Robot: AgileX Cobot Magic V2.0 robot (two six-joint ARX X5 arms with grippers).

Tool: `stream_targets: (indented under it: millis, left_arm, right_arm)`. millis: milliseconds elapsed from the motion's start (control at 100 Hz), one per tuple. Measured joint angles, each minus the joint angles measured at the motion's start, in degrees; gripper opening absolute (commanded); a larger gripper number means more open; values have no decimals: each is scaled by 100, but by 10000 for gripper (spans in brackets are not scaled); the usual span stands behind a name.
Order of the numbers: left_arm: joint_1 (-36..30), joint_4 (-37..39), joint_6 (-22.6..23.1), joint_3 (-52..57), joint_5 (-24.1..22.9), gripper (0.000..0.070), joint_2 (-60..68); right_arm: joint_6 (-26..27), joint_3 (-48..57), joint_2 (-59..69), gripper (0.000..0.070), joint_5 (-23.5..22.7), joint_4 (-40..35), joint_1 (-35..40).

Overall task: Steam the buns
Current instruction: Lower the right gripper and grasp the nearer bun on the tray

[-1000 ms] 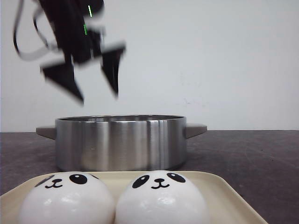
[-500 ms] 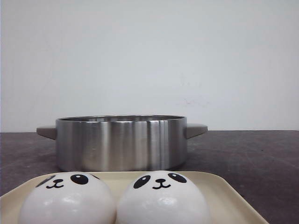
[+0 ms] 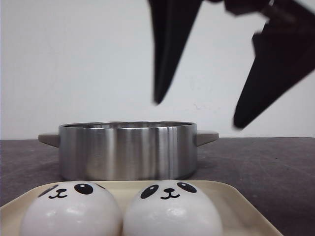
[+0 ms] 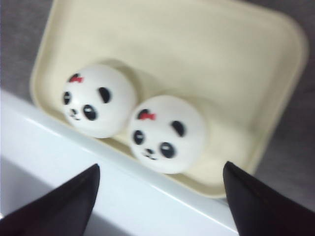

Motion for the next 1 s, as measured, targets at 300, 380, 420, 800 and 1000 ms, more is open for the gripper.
stream_targets:
  millis: [300,380,420,800,1000]
  left_arm:
    - [0,-136,-2,0,0,517,4]
    - [0,-136,-2,0,0,517,4]
    - [0,-136,-2,0,0,517,4]
    - [0,-142,-2,0,0,517,4]
    - [0,-144,-2,0,0,517,4]
  right_arm:
    - [201,-46,557,503,-297,310,-2]
    - [199,-46,870,502,-313,310,4]
    - [201,-46,1016,502,-313,313,4]
    - [195,-46,1823,385,-284,503,2]
    - [131,-46,1825,4,-44,697,-2]
